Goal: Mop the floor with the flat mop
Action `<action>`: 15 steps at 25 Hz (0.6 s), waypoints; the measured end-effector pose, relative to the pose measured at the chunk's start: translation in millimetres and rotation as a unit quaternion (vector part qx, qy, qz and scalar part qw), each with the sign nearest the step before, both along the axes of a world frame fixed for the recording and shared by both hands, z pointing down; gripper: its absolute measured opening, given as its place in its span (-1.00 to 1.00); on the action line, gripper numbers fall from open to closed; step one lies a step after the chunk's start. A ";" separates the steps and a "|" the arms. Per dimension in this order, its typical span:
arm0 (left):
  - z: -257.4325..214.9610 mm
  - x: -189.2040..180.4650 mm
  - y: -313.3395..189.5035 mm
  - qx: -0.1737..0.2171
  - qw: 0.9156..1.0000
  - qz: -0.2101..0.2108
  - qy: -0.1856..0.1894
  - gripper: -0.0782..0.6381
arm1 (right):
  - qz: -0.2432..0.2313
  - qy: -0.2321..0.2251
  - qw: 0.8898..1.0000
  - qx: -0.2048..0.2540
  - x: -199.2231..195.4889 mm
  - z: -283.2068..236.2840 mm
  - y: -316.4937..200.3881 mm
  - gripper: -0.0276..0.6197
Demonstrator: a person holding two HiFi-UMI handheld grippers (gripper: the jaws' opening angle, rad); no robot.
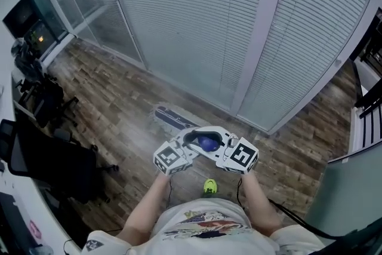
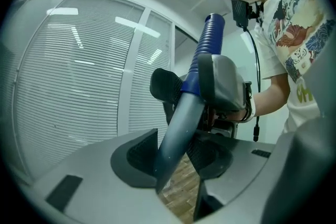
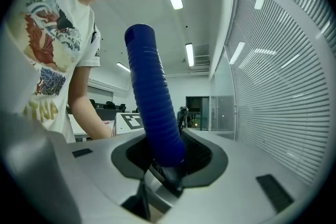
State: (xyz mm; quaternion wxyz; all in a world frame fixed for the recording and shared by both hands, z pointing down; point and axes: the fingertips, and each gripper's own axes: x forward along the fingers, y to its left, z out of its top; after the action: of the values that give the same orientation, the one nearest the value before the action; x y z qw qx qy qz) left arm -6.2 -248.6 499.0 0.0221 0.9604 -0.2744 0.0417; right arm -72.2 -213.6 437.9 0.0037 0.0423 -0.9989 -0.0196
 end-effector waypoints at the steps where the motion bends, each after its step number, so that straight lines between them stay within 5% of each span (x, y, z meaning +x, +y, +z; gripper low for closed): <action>1: 4.1 -4.5 12.6 -0.006 1.000 -0.001 -0.001 -0.39 | -0.002 0.005 1.000 -0.001 -4.8 4.5 13.4 -0.51; 15: 55.5 -25.6 191.9 -0.068 0.997 0.005 -0.028 -0.26 | 0.010 0.071 0.997 -0.003 -32.8 65.8 197.4 -0.45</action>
State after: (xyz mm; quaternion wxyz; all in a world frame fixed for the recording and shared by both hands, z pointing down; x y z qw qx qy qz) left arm -31.8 -56.7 554.5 0.0796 0.9564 -0.2671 0.0877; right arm -105.1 -16.2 503.7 0.0747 0.0510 -0.9957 -0.0195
